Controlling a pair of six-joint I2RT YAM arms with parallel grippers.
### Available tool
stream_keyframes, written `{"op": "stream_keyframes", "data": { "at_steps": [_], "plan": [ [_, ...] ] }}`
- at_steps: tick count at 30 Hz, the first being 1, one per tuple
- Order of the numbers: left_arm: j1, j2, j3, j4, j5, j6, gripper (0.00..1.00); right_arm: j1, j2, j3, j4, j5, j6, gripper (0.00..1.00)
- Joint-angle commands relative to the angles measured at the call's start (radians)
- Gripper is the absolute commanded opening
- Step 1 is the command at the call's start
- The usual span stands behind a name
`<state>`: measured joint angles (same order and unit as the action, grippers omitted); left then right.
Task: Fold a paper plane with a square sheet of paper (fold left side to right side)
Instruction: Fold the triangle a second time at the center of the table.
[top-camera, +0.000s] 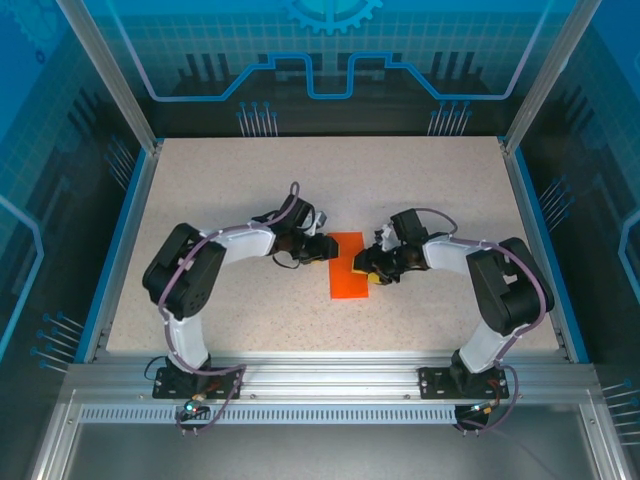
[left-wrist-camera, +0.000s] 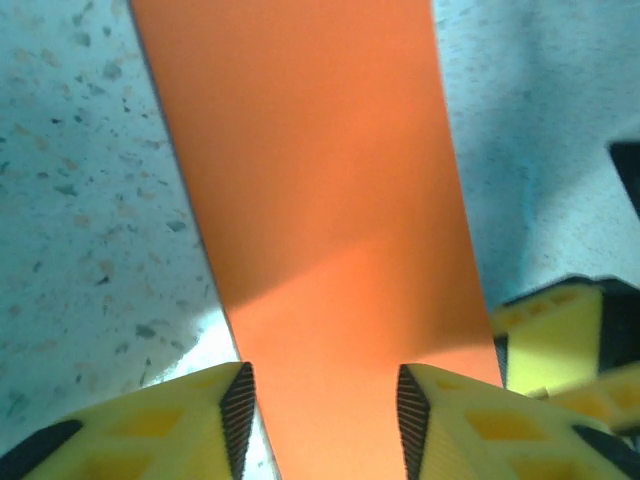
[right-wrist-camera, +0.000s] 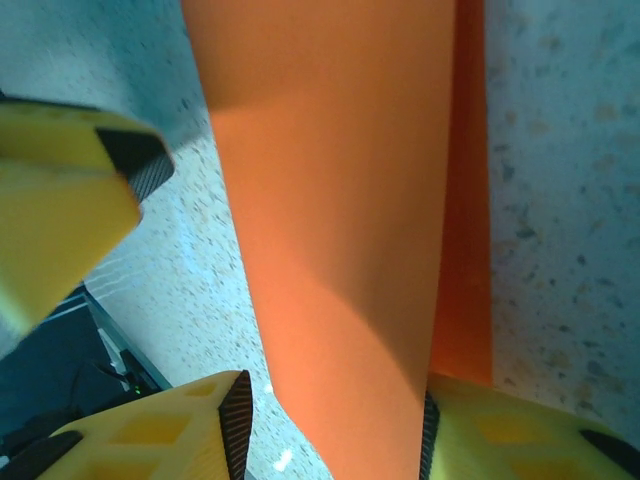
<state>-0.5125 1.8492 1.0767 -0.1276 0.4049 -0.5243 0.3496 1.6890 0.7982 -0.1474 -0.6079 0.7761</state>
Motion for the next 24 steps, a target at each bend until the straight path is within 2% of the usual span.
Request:
{"op": "stream_keyframes", "data": {
  "at_steps": [1, 8, 12, 20, 24],
  "plan": [
    [-0.027, -0.128, -0.053, 0.075, -0.050, 0.081, 0.51, -0.023, 0.022, 0.018, 0.047, -0.067, 0.039, 0.45],
    [-0.179, -0.327, -0.126, -0.014, -0.199, 0.289, 0.61, -0.040, 0.083, 0.125, -0.036, -0.094, 0.014, 0.45],
    [-0.301, -0.363, -0.127, -0.077, -0.326, 0.376, 0.66, -0.042, 0.102, 0.174, -0.071, -0.104, 0.006, 0.43],
    [-0.489, -0.257, -0.030, -0.153, -0.549, 0.468, 0.72, -0.044, 0.120, 0.221, -0.107, -0.107, 0.006, 0.43],
    [-0.541, -0.177, 0.019, -0.169, -0.648, 0.477, 0.75, -0.044, 0.122, 0.222, -0.101, -0.104, 0.023, 0.42]
  ]
}}
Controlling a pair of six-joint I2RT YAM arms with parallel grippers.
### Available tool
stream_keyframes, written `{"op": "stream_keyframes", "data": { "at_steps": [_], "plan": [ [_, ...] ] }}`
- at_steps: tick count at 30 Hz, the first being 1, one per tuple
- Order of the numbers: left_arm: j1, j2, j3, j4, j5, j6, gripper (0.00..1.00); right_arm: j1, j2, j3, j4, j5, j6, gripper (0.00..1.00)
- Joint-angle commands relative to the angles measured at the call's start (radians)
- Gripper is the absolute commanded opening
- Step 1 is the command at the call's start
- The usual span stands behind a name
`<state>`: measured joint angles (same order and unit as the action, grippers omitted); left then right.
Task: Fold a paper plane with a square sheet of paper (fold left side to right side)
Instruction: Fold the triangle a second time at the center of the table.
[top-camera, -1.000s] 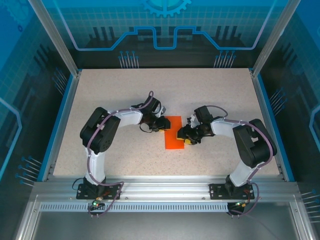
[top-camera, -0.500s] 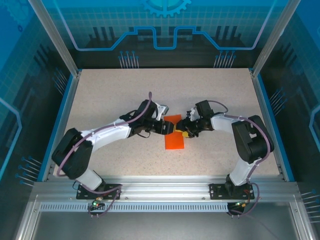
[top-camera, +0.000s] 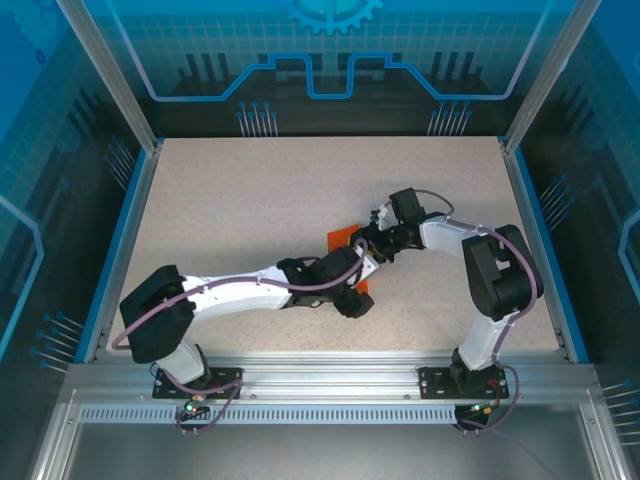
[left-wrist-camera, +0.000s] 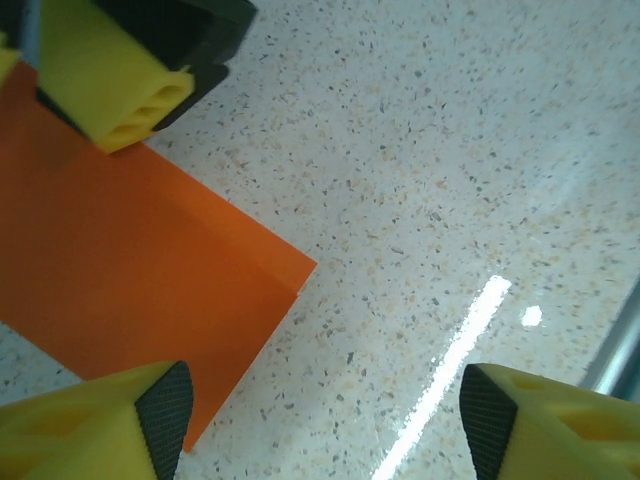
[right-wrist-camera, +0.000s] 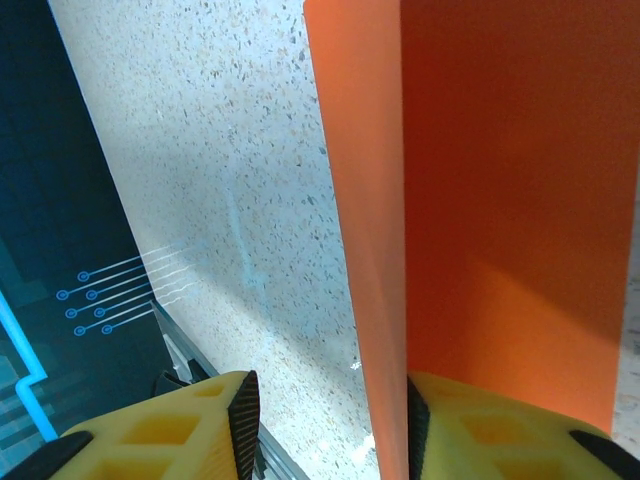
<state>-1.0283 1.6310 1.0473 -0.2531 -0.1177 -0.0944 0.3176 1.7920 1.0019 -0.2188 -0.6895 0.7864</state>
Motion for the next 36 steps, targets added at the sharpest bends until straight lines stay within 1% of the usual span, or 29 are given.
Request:
{"op": "stream_keyframes", "data": {
  "at_steps": [1, 9, 13, 14, 16, 21, 25, 27, 29, 32, 36],
  "plan": [
    [-0.032, 0.057, 0.057, -0.048, -0.144, 0.046, 0.75, -0.012, 0.018, 0.019, -0.027, -0.021, 0.015, 0.42],
    [-0.065, 0.200, 0.164, -0.119, -0.305, 0.017, 0.77, -0.012, 0.022, 0.017, -0.025, -0.017, 0.022, 0.42],
    [-0.065, 0.237, 0.193, -0.132, -0.326, 0.010, 0.74, -0.011, 0.024, 0.015, -0.029, -0.014, 0.022, 0.42],
    [-0.067, 0.237, 0.194, -0.132, -0.321, 0.013, 0.71, -0.010, 0.024, 0.017, -0.033, -0.010, 0.020, 0.42],
    [-0.065, 0.235, 0.191, -0.129, -0.320, 0.011, 0.62, -0.011, 0.025, 0.020, -0.047, 0.000, 0.010, 0.42],
    [-0.062, 0.219, 0.174, -0.121, -0.312, 0.000, 0.29, -0.011, 0.026, 0.030, -0.082, 0.025, -0.012, 0.42],
    [-0.053, 0.203, 0.156, -0.108, -0.284, -0.017, 0.13, -0.010, 0.025, 0.037, -0.109, 0.043, -0.034, 0.42],
    [-0.039, 0.189, 0.141, -0.097, -0.256, -0.028, 0.07, -0.012, 0.023, 0.042, -0.116, 0.050, -0.044, 0.42],
    [-0.023, 0.171, 0.125, -0.077, -0.217, -0.040, 0.04, -0.012, 0.018, 0.043, -0.116, 0.054, -0.054, 0.43],
    [0.010, 0.145, 0.095, -0.046, -0.132, -0.065, 0.01, -0.016, -0.001, 0.040, -0.097, 0.060, -0.071, 0.43],
    [0.068, 0.112, 0.052, 0.002, 0.010, -0.107, 0.00, -0.031, -0.059, 0.020, -0.049, 0.088, -0.076, 0.46]
  ]
}}
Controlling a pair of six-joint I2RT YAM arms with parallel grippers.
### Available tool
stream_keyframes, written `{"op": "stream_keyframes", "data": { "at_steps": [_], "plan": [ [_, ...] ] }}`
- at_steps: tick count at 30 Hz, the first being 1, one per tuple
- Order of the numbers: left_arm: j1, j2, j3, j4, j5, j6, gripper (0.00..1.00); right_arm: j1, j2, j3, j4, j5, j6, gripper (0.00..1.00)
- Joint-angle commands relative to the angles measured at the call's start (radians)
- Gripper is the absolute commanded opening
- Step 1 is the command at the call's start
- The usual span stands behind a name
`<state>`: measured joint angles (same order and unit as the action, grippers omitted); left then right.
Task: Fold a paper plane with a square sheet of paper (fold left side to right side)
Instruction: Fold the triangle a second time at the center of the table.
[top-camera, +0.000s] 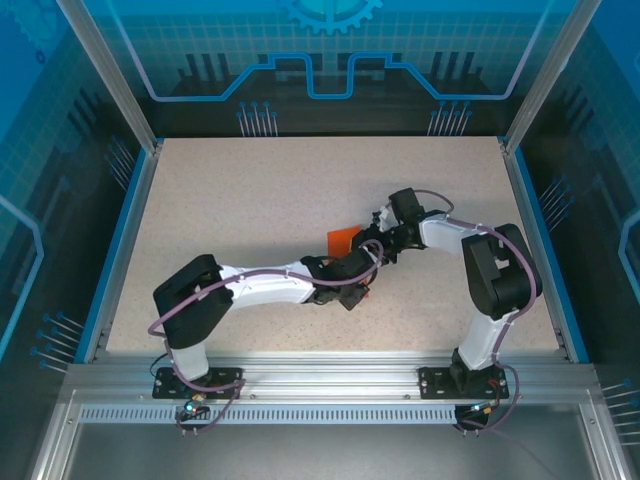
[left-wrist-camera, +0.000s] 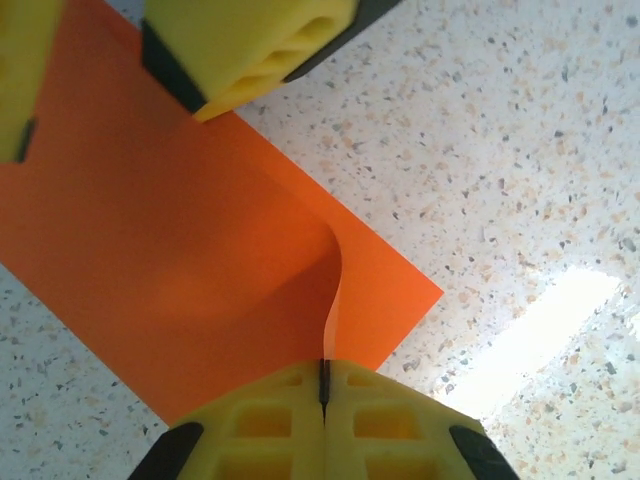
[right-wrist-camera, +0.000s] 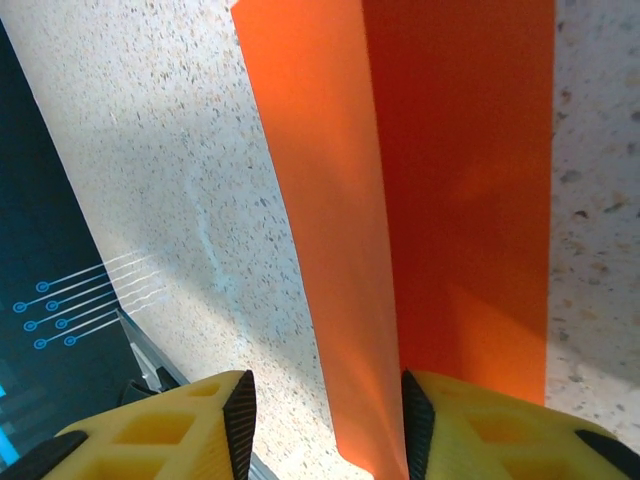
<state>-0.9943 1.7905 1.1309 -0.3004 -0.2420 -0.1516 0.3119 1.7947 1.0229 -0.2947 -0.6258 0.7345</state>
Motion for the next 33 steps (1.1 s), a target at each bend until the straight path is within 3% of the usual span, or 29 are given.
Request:
{"op": "stream_keyframes", "data": {
  "at_steps": [1, 5, 9, 18, 21, 33],
  "plan": [
    [0.048, -0.054, -0.043, 0.061, 0.166, -0.060, 0.00, -0.030, -0.078, -0.008, 0.036, 0.034, -0.024, 0.48],
    [0.108, -0.071, -0.080, 0.110, 0.287, -0.100, 0.00, -0.052, -0.167, -0.057, 0.055, 0.086, -0.038, 0.57],
    [0.170, -0.090, -0.119, 0.161, 0.384, -0.139, 0.00, -0.064, -0.255, -0.117, 0.018, 0.148, -0.075, 0.57],
    [0.264, -0.083, -0.164, 0.221, 0.501, -0.199, 0.00, -0.006, -0.370, -0.285, -0.033, 0.174, -0.159, 0.18],
    [0.284, -0.080, -0.163, 0.219, 0.508, -0.209, 0.00, 0.046, -0.358, -0.312, -0.030, 0.201, -0.159, 0.10],
    [0.308, -0.054, -0.145, 0.128, 0.461, -0.192, 0.00, 0.170, -0.197, -0.219, -0.119, 0.268, -0.214, 0.04]
  ]
}}
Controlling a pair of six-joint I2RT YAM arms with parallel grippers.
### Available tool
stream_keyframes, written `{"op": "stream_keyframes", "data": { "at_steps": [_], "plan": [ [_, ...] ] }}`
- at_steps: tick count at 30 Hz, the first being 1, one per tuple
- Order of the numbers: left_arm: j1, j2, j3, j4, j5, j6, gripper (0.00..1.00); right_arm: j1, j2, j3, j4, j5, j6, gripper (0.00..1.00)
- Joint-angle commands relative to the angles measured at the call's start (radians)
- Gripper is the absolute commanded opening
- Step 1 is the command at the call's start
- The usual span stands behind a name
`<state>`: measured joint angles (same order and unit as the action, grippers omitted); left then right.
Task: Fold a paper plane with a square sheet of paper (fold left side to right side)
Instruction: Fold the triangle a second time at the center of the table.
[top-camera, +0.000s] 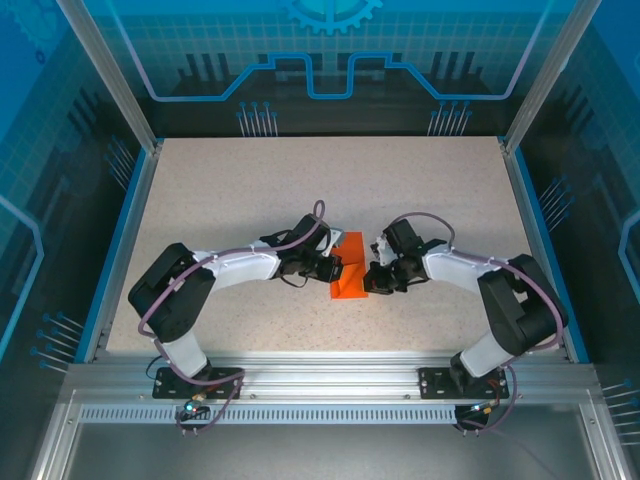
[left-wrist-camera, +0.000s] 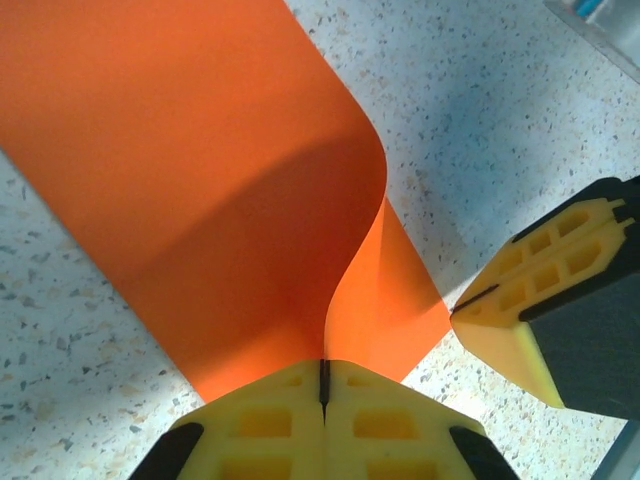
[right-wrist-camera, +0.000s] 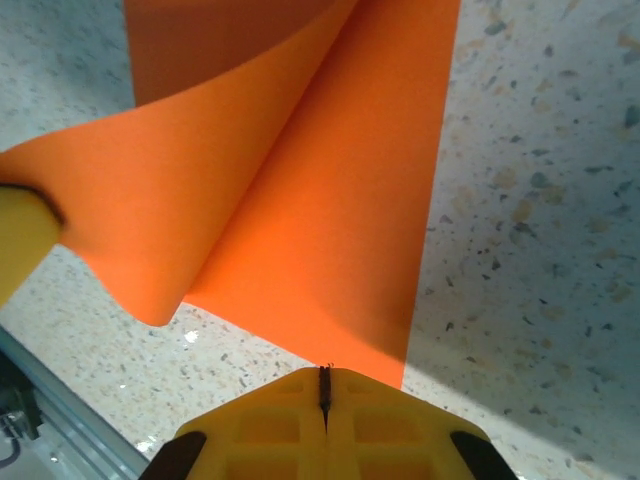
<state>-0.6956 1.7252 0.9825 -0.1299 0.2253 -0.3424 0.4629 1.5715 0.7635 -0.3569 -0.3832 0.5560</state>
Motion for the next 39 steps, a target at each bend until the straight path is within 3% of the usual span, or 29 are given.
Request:
{"op": "stream_keyframes", "data": {
  "at_steps": [1, 16, 39],
  "plan": [
    [0.010, 0.012, 0.005, -0.047, -0.010, 0.000, 0.00, 0.022, 0.037, 0.045, -0.061, 0.027, -0.037, 0.04],
    [0.029, 0.062, 0.031, -0.046, -0.041, -0.009, 0.00, 0.036, 0.120, 0.081, -0.125, 0.059, -0.059, 0.03],
    [0.052, 0.117, 0.068, -0.042, -0.068, 0.000, 0.00, 0.042, 0.128, 0.085, -0.152, 0.085, -0.061, 0.03]
  ]
}}
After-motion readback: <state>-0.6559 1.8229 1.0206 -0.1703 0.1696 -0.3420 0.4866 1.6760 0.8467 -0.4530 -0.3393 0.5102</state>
